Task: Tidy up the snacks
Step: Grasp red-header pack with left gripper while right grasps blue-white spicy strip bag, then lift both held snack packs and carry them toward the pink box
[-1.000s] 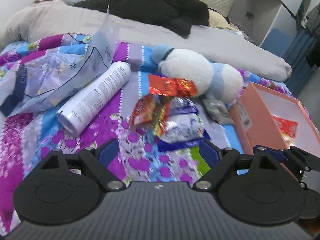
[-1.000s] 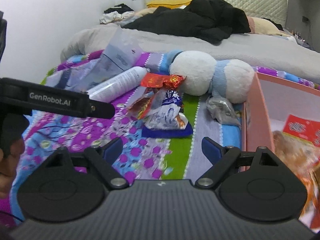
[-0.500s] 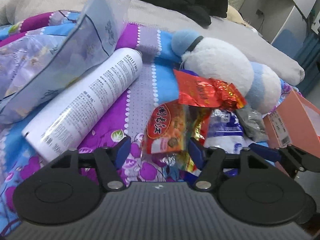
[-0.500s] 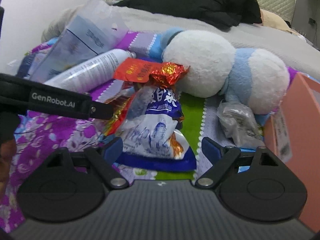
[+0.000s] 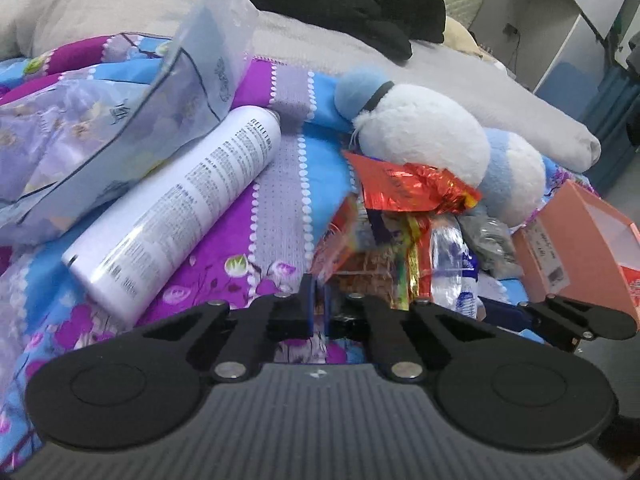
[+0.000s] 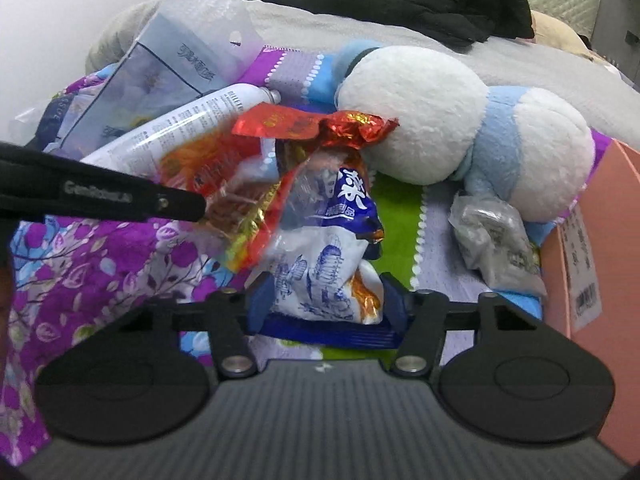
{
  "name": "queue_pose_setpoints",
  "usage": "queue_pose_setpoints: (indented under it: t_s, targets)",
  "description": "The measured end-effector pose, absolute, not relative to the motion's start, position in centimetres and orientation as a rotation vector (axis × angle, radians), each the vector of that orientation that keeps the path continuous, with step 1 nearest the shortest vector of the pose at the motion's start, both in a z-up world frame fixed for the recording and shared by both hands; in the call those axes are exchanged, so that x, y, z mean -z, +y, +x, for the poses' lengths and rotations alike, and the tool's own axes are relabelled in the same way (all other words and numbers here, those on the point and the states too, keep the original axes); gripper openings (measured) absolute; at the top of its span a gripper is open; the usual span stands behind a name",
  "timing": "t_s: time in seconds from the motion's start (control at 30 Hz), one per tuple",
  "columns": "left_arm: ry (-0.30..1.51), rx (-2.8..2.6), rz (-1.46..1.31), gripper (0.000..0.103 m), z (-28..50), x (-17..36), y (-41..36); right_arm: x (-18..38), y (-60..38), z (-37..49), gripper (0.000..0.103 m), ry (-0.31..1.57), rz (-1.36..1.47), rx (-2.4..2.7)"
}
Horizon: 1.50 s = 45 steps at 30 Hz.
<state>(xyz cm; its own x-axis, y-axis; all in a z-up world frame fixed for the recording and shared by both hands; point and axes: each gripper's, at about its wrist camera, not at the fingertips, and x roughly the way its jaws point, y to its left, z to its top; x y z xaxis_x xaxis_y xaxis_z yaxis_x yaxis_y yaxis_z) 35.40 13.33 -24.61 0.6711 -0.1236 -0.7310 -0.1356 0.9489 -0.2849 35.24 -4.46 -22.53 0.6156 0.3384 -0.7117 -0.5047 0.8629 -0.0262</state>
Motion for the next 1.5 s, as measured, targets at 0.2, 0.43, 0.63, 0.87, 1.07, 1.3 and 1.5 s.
queue_pose_setpoints:
  t_s: [0.2,0.43,0.63,0.87,1.07,1.3,1.5]
  targets:
    - [0.827,-0.011,-0.373,0.004,31.5,22.7,12.6,21.2,-5.5,33.0,0.049,0.789,-0.218,-0.495]
    - [0.826,-0.027,-0.402,0.004,25.5,20.8,11.6,19.8,-8.1,29.3,0.048,0.840,-0.171,-0.503]
    - [0.850,-0.057,-0.410,0.004,20.2,20.3,10.8,19.6,-10.3,25.1,0.047,0.882,-0.144,-0.505]
    - [0.878,-0.072,-0.407,0.004,15.4,20.4,9.4,19.1,-12.8,20.0,0.047,0.888,-0.148,-0.495]
    - [0.909,-0.041,-0.368,0.005,12.8,20.4,7.2,18.8,-15.0,16.4,0.047,0.895,-0.156,-0.485]
    - [0.963,-0.003,-0.312,0.008,12.0,21.1,5.4,19.5,-17.0,14.7,0.045,0.912,-0.146,-0.463]
    - [0.971,0.016,-0.277,0.084,11.9,21.2,5.1,19.6,-18.5,14.7,0.067,0.917,-0.077,-0.441]
